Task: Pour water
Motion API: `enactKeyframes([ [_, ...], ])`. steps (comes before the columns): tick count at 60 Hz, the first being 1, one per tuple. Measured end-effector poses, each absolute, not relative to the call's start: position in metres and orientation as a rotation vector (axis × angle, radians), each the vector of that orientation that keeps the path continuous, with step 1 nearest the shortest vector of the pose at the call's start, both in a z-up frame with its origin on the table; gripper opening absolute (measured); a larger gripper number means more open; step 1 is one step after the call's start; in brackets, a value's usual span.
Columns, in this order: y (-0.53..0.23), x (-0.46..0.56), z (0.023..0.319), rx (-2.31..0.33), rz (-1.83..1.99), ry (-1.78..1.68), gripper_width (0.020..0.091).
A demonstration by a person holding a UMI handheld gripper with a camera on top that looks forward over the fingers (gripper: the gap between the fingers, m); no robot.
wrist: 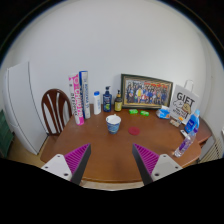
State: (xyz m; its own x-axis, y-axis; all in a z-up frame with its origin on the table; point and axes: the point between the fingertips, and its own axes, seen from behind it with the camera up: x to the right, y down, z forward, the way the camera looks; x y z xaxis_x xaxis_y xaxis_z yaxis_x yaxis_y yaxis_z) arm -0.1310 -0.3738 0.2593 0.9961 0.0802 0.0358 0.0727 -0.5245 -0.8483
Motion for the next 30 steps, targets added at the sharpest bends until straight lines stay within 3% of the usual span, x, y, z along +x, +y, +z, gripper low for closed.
enactKeyframes([
  [13, -0.377, -0.056, 0.228, -2.152, -0.038, -0.05, 0.0855],
  [30, -0.381, 0.125, 0.168, -2.132, -0.137, 0.006, 0.0855],
])
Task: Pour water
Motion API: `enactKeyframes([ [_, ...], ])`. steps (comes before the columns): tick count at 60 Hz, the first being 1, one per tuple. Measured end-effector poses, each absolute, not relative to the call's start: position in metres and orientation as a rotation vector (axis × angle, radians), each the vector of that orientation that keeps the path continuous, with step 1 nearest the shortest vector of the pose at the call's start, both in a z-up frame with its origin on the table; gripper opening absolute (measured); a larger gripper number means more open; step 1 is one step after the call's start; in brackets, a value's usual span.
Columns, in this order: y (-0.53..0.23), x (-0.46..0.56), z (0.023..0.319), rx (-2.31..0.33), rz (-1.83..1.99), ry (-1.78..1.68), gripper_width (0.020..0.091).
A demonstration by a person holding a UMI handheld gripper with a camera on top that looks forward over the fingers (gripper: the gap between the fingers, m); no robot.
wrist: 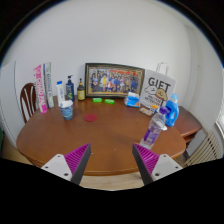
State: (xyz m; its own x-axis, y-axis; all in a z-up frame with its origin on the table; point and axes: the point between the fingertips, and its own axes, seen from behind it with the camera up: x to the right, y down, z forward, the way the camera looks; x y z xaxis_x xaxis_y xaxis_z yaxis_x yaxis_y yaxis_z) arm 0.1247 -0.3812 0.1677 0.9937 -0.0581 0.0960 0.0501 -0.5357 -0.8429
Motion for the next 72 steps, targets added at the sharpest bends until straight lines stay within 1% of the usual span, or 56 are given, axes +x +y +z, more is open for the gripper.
enactKeyframes([
  [8, -0.365, 0.211, 0.142, -2.113, -0.153, 0.042, 0.0862],
  [16, -0.331, 0.275, 0.122, -2.077, -0.159, 0.027, 0.0859],
  [29, -0.263, 0.319, 0.087, -2.055, -0.097, 0.0, 0.0861],
  [33, -0.247, 0.323, 0.08, -2.042, -0.073, 0.002, 0.0847],
  [36, -0.238, 0.321, 0.075, -2.03, -0.054, 0.0, 0.0801],
  [37, -0.235, 0.32, 0.073, -2.026, -0.046, -0.006, 0.077],
  [41, -0.228, 0.319, 0.067, -2.018, -0.035, -0.008, 0.0617],
  [43, -0.226, 0.319, 0.066, -2.011, -0.032, -0.011, 0.0518],
  [45, -0.225, 0.319, 0.068, -1.997, -0.024, 0.0, 0.0515],
  [50, -0.225, 0.318, 0.068, -1.984, -0.016, 0.022, 0.0471],
  [52, -0.225, 0.318, 0.068, -1.984, -0.014, 0.027, 0.0418],
  [53, -0.225, 0.318, 0.068, -1.984, -0.015, 0.032, 0.0412],
  [54, -0.225, 0.318, 0.068, -1.984, -0.016, 0.036, 0.0386],
  [56, -0.225, 0.32, 0.068, -1.986, -0.019, 0.043, 0.0359],
  [60, -0.224, 0.321, 0.072, -1.987, -0.03, 0.055, 0.0361],
  [61, -0.223, 0.322, 0.074, -1.985, -0.037, 0.056, 0.0329],
  [64, -0.218, 0.325, 0.082, -1.98, -0.069, 0.055, 0.0329],
  [72, -0.199, 0.324, 0.112, -1.966, -0.173, 0.017, 0.0327],
])
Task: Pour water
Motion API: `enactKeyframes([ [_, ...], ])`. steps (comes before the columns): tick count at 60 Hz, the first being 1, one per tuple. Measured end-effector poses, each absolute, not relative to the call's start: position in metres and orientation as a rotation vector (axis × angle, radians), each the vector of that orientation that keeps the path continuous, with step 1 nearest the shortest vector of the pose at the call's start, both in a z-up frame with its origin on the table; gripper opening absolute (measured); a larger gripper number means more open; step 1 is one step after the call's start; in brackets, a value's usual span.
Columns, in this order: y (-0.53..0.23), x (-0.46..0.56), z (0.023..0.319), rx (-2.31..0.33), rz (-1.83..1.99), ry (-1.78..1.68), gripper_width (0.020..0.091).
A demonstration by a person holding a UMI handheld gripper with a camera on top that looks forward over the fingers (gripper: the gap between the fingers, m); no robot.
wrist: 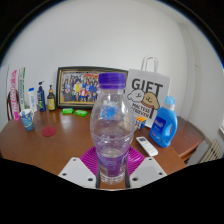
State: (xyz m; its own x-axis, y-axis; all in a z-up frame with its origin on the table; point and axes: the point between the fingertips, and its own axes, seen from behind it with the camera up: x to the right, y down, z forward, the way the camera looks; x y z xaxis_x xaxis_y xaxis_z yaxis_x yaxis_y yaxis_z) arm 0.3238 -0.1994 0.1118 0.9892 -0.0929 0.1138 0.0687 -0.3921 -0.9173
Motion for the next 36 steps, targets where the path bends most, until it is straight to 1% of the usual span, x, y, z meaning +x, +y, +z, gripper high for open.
enactKeyframes([
  [11, -0.151, 0.299, 0.178, -1.92, -0.402, -0.106, 0.0325],
  [17, -0.119, 0.265, 0.215, -1.891, -0.568, -0.192, 0.0326],
  [21, -0.096, 0.239, 0.234, -1.863, -0.68, -0.28, 0.0325],
  [29, -0.057, 0.172, 0.252, -1.809, -0.907, -0.509, 0.0323],
  [36, -0.029, 0.111, 0.249, -1.718, -1.08, -0.757, 0.0325],
])
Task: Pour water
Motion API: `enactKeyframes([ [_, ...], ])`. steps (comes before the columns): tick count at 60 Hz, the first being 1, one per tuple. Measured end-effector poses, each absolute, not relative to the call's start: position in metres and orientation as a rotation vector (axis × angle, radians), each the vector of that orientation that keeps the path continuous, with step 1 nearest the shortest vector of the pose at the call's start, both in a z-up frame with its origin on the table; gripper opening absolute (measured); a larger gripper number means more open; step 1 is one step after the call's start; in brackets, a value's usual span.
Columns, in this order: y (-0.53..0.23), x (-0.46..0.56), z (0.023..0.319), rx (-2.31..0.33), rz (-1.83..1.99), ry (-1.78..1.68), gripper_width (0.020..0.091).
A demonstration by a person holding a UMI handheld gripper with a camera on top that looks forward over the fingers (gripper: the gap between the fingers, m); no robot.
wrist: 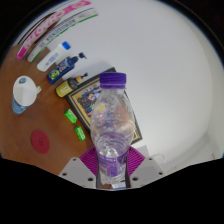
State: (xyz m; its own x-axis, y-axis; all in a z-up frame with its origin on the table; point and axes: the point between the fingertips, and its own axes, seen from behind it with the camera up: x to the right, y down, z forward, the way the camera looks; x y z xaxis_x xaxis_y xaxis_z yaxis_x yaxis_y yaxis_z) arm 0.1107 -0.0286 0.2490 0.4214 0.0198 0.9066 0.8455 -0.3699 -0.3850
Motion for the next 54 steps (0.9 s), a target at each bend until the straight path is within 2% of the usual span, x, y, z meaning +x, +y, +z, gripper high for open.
enactKeyframes([
  [13, 0.002, 0.038, 0.224, -1.498, -1.412, -1.212, 0.0327],
  [30, 0.024, 0.005, 0.198, -1.271, -1.647, -1.578, 0.033],
  [42, 0.022, 0.006, 0.194, -1.384, -1.528, -1.521, 0.0327],
  [54, 0.011, -0.002, 0.206, -1.746, -1.001, -1.031, 0.0329],
])
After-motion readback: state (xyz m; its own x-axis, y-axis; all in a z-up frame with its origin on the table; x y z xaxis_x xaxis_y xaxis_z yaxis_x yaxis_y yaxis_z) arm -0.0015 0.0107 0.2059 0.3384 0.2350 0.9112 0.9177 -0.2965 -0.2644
